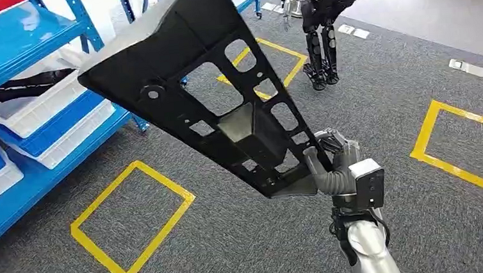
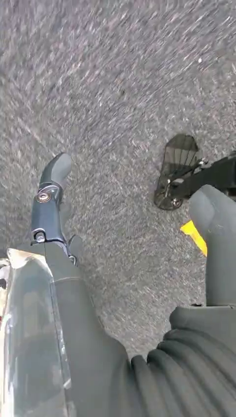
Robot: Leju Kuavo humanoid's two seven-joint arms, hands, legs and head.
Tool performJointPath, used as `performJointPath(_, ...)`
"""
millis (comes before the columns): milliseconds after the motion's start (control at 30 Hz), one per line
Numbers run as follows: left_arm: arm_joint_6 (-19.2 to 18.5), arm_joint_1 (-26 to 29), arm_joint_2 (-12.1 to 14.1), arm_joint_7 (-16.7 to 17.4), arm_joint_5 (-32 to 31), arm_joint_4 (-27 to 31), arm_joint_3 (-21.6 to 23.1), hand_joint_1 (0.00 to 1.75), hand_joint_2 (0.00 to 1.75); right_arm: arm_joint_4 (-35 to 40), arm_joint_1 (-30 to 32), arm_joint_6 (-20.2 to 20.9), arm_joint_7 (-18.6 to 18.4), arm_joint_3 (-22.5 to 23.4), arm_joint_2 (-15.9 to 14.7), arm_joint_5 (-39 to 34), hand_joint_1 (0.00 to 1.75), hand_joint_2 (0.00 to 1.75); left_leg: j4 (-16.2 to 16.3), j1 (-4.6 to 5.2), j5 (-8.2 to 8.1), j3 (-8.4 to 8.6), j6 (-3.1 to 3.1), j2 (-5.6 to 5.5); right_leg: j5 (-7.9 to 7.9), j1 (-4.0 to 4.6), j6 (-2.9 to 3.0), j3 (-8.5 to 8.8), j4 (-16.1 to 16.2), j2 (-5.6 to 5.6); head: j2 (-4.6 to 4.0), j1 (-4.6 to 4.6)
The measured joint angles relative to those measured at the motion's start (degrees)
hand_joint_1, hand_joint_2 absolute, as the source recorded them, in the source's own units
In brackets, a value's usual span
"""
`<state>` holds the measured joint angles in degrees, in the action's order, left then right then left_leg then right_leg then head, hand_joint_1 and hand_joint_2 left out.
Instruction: Take the parts from the cabinet and place them on the table.
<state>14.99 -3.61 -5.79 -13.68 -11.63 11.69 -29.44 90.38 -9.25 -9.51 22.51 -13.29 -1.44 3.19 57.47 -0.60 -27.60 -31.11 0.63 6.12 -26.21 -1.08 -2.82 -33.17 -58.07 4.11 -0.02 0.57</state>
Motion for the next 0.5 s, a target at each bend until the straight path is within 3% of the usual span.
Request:
performJointPath(100,0.0,-0.3,0.1,-0.2,0.0,0.0,0.0,0.0,1.75,0.2,0.4,-0.7,0.0,0.1,-0.2,1.0,1.75,1.75,-0.1,-0.26,0.05,0.37,-0.55,1.58,0.18,-0.07,1.07,-0.61,0.0,-1.94,0.0,-0.16)
performJointPath(133,0.0,-0.3,0.1,-0.3,0.0,0.0,0.0,0.0,1.75,0.3,0.5,-0.8,0.0,0.1,-0.1,1.2,1.75,1.75,0.1,-0.67,-0.43,0.13,-1.05,0.9,0.5,-0.72,1.62,-0.55,0.1,-2.67,0.0,-0.25)
performJointPath(167,0.0,-0.4,0.2,-0.4,0.0,0.0,0.0,0.0,1.75,0.5,0.4,-0.8,0.0,0.1,-0.2,1.5,1.75,1.75,1.6,-0.84,-1.9,-0.25,-1.29,-2.01,0.55,-0.73,1.7,-0.68,0.1,-3.23,0.0,-0.37)
performJointPath(200,-0.2,-0.4,0.1,-0.4,0.0,0.0,0.0,0.0,1.75,0.5,0.2,-0.8,-0.1,0.0,0.0,1.6,1.75,1.75,5.2,-0.89,-4.44,-1.78,-1.26,-4.23,0.67,-0.62,2.23,-0.74,0.1,-3.65,0.0,-0.35)
performJointPath(233,-0.2,-0.3,0.1,-0.4,0.0,0.0,-0.1,0.0,1.75,0.4,-0.1,-0.8,-0.1,0.0,0.1,1.7,1.75,1.75,10.3,-0.88,-7.05,-4.03,-1.24,-5.38,0.75,-0.44,2.5,-0.84,0.1,-4.35,0.0,-0.42)
performJointPath(267,-0.2,-0.1,0.1,-0.4,0.1,0.0,-0.2,0.0,1.75,0.3,-0.4,-0.6,-0.1,-0.1,0.2,1.9,1.75,1.75,14.2,-0.88,-8.68,-5.92,-1.24,-5.77,0.85,-0.24,2.69,-0.91,0.1,-5.0,0.0,-0.4)
performJointPath(300,-0.1,-0.1,0.1,-0.4,0.3,0.0,-0.5,0.0,1.75,-0.1,-0.9,-0.6,-0.1,-0.1,0.2,2.3,1.75,1.75,17.2,-0.87,-9.31,-7.48,-1.14,-5.96,0.87,-0.08,2.69,-0.96,0.1,-5.76,0.0,-0.37)
performJointPath(333,0.0,-0.1,0.1,-0.4,0.5,0.0,-0.8,0.0,1.75,-0.6,-1.4,-0.8,-0.1,-0.2,0.2,3.1,1.75,1.75,17.3,-0.87,-8.4,-7.67,-0.99,-6.05,0.98,0.02,2.85,-0.95,0.1,-6.54,0.0,-0.37)
performJointPath(400,0.3,-0.1,0.0,-0.4,0.7,0.0,-1.1,0.0,1.75,-1.7,-2.8,-2.2,-0.1,-0.7,0.3,5.6,1.75,1.75,11.1,-0.87,-3.99,-4.93,-0.48,-6.45,1.04,0.05,2.79,-0.88,0.1,-8.12,0.0,-0.37)
performJointPath(433,0.4,-0.2,0.0,-0.4,0.7,0.0,-1.1,0.0,1.75,-2.1,-3.5,-3.7,-0.1,-1.0,0.4,7.7,1.75,1.75,5.7,-0.88,-1.23,-2.35,-0.11,-7.67,1.11,0.06,2.67,-0.78,0.0,-8.91,0.0,-0.44)
performJointPath(467,0.5,-0.2,0.0,-0.4,0.8,0.0,-1.2,0.0,1.75,-2.4,-4.0,-5.2,-0.1,-1.3,0.5,9.8,1.75,1.75,2.1,-0.98,-0.41,-0.68,0.33,-10.7,1.18,-0.04,2.55,-0.8,0.1,-9.42,0.0,-0.37)
performJointPath(500,0.5,-0.1,0.0,-0.4,0.8,0.0,-1.4,0.0,1.75,-2.8,-4.7,-5.9,-0.1,-1.5,0.5,10.8,1.75,1.75,0.9,-1.02,-0.67,-0.23,0.38,-11.11,1.34,0.62,2.26,-1.05,-0.2,-10.04,0.0,-0.31)
